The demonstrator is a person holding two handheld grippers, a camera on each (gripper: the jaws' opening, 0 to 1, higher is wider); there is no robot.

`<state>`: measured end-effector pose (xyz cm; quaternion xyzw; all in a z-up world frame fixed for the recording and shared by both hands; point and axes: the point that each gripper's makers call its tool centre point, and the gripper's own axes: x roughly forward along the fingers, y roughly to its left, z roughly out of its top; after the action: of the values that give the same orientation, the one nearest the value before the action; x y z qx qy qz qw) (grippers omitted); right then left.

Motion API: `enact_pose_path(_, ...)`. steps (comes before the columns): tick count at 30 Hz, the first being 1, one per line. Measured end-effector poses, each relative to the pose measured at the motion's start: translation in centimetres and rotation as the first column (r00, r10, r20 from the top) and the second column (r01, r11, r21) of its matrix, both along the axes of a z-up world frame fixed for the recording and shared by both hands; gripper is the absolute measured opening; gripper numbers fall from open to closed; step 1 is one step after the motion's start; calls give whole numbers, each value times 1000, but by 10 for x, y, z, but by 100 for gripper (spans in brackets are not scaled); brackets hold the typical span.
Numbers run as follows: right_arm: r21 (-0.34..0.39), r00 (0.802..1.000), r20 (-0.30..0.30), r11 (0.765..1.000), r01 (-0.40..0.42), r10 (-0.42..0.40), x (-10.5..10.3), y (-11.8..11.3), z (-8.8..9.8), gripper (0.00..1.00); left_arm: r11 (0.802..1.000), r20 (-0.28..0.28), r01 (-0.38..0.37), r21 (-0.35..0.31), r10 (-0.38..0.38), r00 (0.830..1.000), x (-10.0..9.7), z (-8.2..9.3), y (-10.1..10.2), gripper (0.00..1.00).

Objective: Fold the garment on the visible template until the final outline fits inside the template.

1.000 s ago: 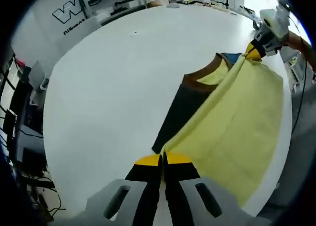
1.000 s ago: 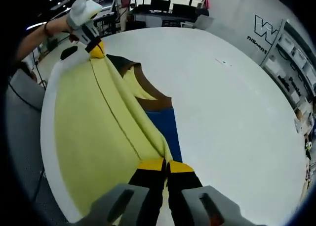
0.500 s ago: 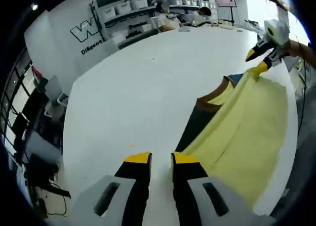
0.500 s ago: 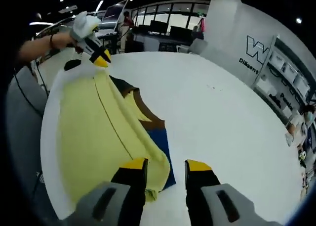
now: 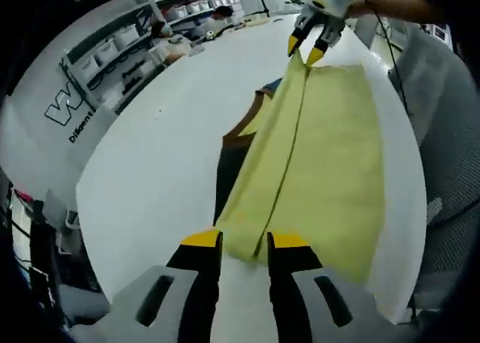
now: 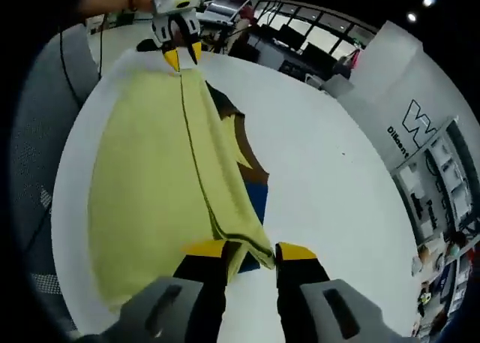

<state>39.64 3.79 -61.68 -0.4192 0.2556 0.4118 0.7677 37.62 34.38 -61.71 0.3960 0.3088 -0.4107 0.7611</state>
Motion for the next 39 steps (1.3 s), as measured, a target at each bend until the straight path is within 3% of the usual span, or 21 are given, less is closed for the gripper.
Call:
enact_pose_path(9, -79, 999, -3, 996, -34, 34, -2, -8, -10, 7, 998, 22, 57, 39, -57, 998, 3, -11, 3, 14)
enact_pose_path(17, -37, 1000, -11, 999, 18, -18, 1, -12, -9, 0, 997, 29, 61, 46, -62, 998, 6, -14, 4, 3)
enact_pose_path(20, 0, 998, -25, 998, 56, -56, 2, -12, -8, 0, 1000, -7, -29, -5, 29, 1000, 7, -8, 5, 2)
enact_pose_path(24, 80, 993, -50, 990, 113, -109, 6, -11, -3, 0, 998, 9, -48, -28, 49, 999, 15, 1, 7, 2)
enact_pose_path(27, 106, 988, -68, 984, 145, -139, 8, -13, -1, 0, 989, -36, -125, -83, 122, 992, 19, 5, 7, 2)
enact_pose_path(29, 129, 983, -81, 976, 173, -163, 10, -13, 0, 0, 985, -55, -149, -92, 144, 988, 22, 7, 8, 2)
enact_pose_path(36, 210, 945, -174, 927, 311, -277, 19, -16, -3, 0, 978, -43, -177, -109, 173, 984, 43, 15, 10, 2)
enact_pose_path(38, 238, 928, -204, 904, 357, -312, 20, -15, -4, 0, 967, -93, -224, -121, 214, 973, 46, 12, 11, 2)
enact_pose_path(39, 250, 917, -225, 891, 380, -328, 21, -15, -5, 0, 969, -85, -216, -117, 207, 975, 50, 12, 11, 2)
